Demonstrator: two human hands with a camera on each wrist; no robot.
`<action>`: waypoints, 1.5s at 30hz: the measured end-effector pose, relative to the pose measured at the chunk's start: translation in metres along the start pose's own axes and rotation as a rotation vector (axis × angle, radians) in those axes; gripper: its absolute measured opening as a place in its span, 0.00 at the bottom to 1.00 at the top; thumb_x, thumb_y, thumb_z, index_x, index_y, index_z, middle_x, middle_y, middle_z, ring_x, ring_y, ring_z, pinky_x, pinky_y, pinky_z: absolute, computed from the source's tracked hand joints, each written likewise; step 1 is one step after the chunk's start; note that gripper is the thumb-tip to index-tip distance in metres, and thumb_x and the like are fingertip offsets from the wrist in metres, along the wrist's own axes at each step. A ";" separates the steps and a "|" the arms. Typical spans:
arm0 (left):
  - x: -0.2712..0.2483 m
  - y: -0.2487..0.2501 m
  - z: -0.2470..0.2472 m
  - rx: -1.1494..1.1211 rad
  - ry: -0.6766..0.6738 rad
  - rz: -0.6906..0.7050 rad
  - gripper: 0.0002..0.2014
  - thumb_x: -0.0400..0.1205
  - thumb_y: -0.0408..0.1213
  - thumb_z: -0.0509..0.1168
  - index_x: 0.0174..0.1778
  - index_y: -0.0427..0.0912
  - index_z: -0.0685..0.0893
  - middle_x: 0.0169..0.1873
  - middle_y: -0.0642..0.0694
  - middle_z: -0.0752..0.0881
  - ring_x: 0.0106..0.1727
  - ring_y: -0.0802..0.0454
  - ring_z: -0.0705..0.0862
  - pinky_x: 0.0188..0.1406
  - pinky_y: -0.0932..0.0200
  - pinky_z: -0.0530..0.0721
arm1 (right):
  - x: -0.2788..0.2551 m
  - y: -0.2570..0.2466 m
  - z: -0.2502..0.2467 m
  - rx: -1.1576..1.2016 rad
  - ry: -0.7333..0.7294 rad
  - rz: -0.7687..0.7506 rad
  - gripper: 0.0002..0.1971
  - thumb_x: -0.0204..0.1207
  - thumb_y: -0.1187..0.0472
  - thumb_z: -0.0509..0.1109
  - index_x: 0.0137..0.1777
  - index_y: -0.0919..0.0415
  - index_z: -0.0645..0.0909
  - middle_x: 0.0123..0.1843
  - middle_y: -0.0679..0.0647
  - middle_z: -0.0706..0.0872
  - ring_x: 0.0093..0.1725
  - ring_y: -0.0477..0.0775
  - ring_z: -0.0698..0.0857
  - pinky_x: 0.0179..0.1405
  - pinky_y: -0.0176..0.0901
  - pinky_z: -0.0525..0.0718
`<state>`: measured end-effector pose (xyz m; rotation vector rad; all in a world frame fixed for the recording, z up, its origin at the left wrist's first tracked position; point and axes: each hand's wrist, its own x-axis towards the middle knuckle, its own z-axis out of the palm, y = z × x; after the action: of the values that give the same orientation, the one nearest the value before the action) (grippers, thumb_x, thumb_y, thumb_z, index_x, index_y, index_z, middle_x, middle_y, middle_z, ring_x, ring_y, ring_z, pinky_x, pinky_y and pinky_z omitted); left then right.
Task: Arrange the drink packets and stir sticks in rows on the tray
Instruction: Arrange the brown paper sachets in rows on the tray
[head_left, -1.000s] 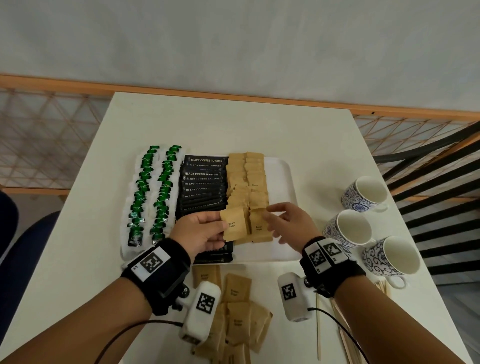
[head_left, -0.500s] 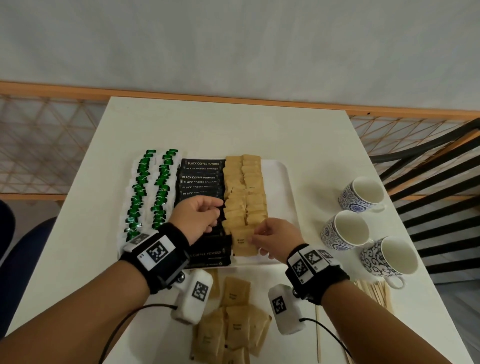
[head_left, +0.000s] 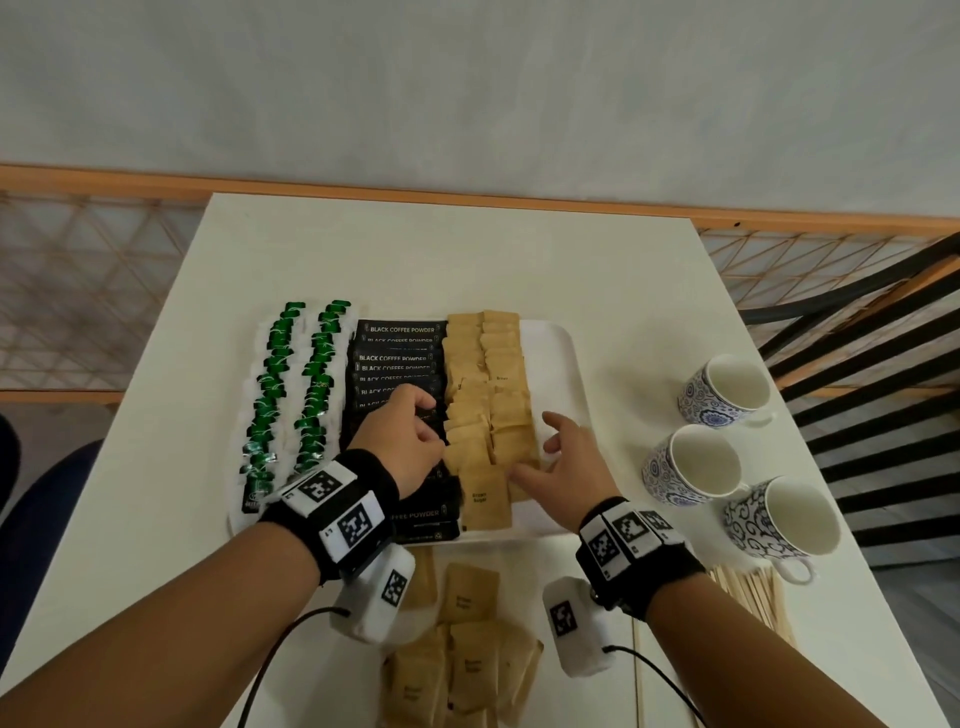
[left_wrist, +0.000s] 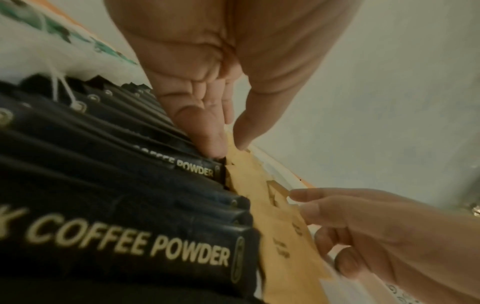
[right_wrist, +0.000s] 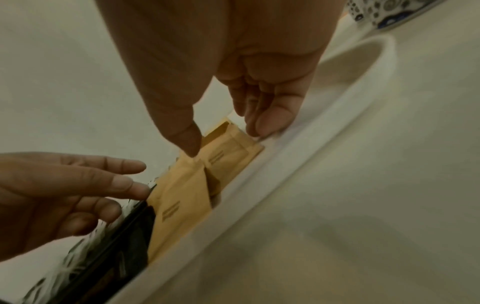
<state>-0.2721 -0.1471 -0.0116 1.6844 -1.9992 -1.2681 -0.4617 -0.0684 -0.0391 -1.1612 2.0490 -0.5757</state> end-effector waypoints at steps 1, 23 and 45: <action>0.002 0.001 0.000 0.007 0.013 0.021 0.15 0.80 0.34 0.66 0.59 0.49 0.73 0.41 0.50 0.86 0.39 0.56 0.82 0.36 0.65 0.78 | 0.003 -0.001 0.000 -0.002 0.007 -0.007 0.38 0.70 0.50 0.74 0.79 0.51 0.62 0.63 0.50 0.71 0.57 0.48 0.78 0.55 0.39 0.78; 0.083 0.040 0.002 0.594 -0.092 0.354 0.09 0.83 0.47 0.63 0.50 0.52 0.88 0.50 0.51 0.77 0.59 0.49 0.77 0.59 0.52 0.78 | 0.038 -0.012 -0.003 0.031 -0.013 -0.008 0.35 0.68 0.45 0.75 0.75 0.48 0.70 0.59 0.47 0.73 0.54 0.44 0.78 0.54 0.36 0.78; 0.046 0.029 -0.015 0.531 -0.134 0.301 0.22 0.68 0.57 0.74 0.50 0.56 0.72 0.46 0.59 0.71 0.53 0.54 0.75 0.51 0.55 0.78 | 0.026 -0.010 -0.018 -0.032 -0.234 -0.030 0.58 0.60 0.55 0.85 0.84 0.55 0.50 0.65 0.47 0.64 0.45 0.39 0.75 0.59 0.39 0.80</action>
<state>-0.2963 -0.1957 0.0025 1.4268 -2.7236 -0.8097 -0.4790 -0.0949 -0.0297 -1.2188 1.8505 -0.4019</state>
